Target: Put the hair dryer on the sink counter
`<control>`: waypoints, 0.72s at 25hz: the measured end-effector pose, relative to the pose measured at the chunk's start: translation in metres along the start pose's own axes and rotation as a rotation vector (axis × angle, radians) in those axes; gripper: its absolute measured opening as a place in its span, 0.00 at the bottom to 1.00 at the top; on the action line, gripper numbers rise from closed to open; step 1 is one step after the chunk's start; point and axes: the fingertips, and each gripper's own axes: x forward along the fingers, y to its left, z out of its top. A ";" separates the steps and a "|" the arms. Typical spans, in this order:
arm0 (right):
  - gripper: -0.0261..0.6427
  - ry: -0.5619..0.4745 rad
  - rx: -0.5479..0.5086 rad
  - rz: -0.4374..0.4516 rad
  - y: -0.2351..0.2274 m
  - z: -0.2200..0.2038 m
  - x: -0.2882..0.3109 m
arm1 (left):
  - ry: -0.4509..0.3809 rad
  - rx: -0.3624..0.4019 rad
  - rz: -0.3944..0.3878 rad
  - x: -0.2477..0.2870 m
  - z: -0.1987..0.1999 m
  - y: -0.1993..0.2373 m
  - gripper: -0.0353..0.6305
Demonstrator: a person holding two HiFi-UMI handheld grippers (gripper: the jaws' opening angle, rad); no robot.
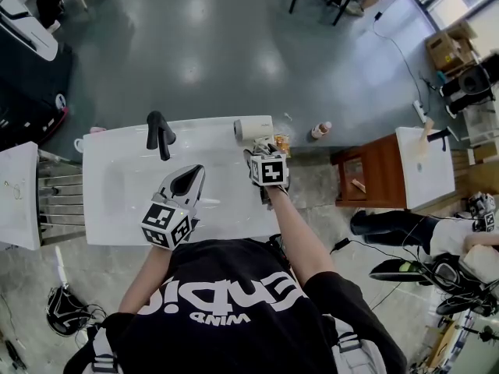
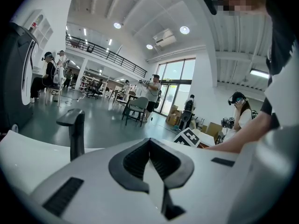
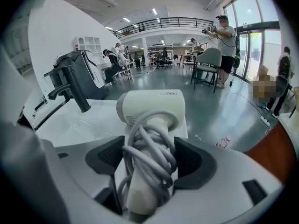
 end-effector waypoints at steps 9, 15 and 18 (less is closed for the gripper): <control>0.56 -0.027 -0.013 0.018 -0.002 0.004 -0.012 | 0.004 -0.007 -0.010 0.002 -0.001 -0.002 0.08; 0.56 -0.102 -0.039 0.049 0.009 0.021 -0.031 | 0.006 -0.003 -0.014 0.005 -0.002 -0.005 0.08; 0.56 -0.156 -0.052 0.065 0.016 0.031 -0.047 | 0.006 -0.001 -0.014 0.005 -0.002 -0.006 0.08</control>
